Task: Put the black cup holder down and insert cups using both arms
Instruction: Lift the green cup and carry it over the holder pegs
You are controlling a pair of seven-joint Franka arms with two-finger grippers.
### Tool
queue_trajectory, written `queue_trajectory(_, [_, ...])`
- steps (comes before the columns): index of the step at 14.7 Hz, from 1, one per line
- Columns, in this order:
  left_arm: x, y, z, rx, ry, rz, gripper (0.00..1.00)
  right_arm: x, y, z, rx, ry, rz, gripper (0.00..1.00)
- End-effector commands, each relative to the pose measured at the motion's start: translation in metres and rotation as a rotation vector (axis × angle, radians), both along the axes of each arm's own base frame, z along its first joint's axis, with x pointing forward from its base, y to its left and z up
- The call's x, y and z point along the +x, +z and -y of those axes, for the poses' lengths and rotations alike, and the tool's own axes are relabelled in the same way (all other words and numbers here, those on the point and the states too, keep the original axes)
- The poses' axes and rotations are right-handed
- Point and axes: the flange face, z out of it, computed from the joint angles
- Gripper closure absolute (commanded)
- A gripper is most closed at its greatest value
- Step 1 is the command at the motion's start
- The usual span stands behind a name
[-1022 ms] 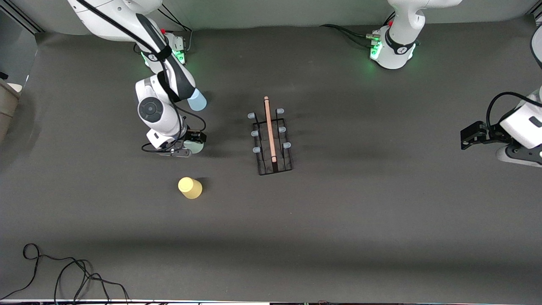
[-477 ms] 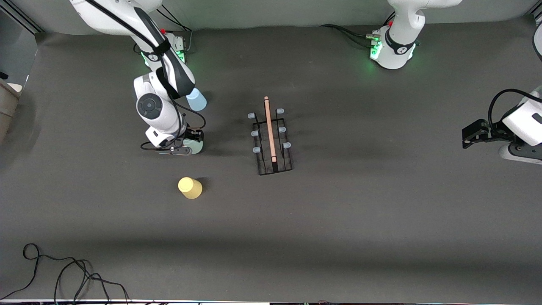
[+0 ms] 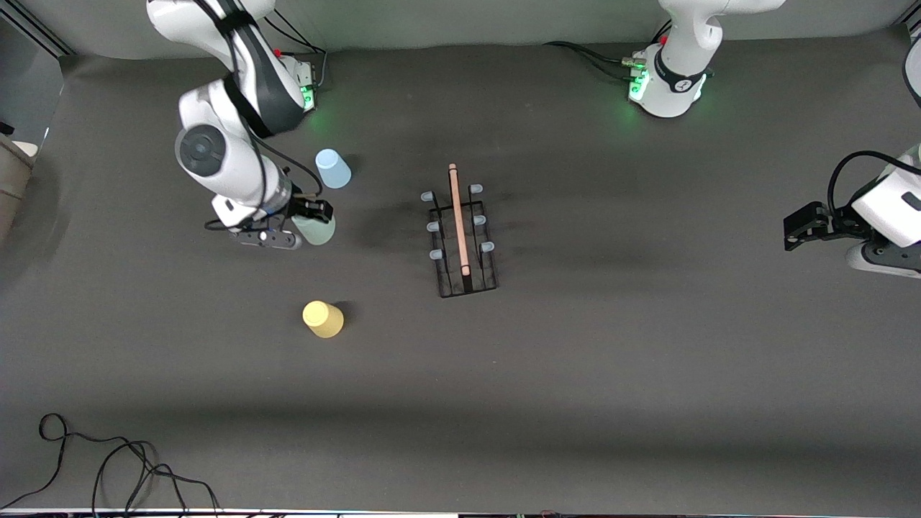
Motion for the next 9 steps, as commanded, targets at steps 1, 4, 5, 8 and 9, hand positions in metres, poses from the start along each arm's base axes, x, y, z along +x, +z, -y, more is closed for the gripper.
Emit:
queue_trajectory(1, [-0.008,-0.001,0.002,0.001,0.007,-0.001,0.0,-0.013,0.024,-0.047,0.059,-0.086,-0.026,1.0])
queue_trajectory(4, [-0.005,-0.005,0.001,0.002,0.005,0.004,0.0,-0.028,0.028,-0.106,0.065,-0.158,-0.014,1.0])
queue_trajectory(5, [-0.005,-0.005,0.001,0.002,0.001,0.002,0.0,-0.036,0.028,-0.127,0.066,-0.169,-0.004,1.0])
queue_trajectory(8, [-0.007,-0.005,0.001,0.002,0.0,-0.006,0.0,-0.055,0.02,-0.169,0.073,-0.207,0.021,1.0])
queue_trajectory(9, [-0.007,-0.004,0.0,0.002,0.001,-0.001,0.0,-0.06,0.016,-0.179,0.072,-0.222,0.026,1.0])
